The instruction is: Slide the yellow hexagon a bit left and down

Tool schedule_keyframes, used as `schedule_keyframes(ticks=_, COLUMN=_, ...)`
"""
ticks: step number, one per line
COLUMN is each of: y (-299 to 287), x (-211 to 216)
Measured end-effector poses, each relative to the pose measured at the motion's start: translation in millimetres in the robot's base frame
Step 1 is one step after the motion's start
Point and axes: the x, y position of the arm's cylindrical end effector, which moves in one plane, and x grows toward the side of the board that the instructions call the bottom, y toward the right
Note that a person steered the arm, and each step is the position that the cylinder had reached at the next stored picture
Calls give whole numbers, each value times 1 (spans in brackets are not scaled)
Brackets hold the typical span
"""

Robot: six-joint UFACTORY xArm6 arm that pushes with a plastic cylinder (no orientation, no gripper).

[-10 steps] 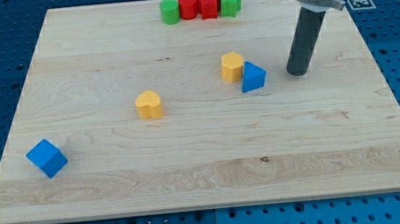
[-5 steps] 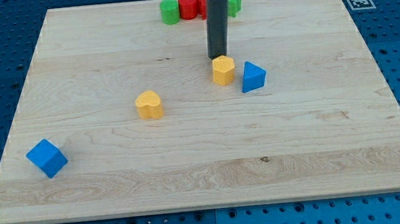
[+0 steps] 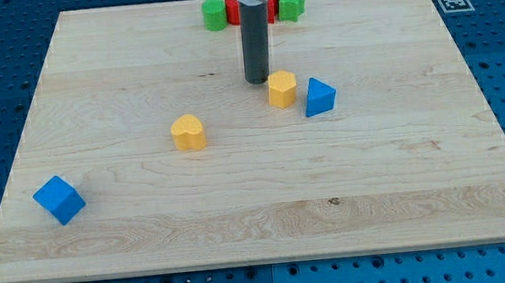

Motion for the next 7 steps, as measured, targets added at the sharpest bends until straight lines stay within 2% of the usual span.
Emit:
schedule_keyframes(ticks=1, y=13, x=-6)
schedule_keyframes(ticks=5, y=34, x=30)
schedule_keyframes(ticks=7, y=28, x=14)
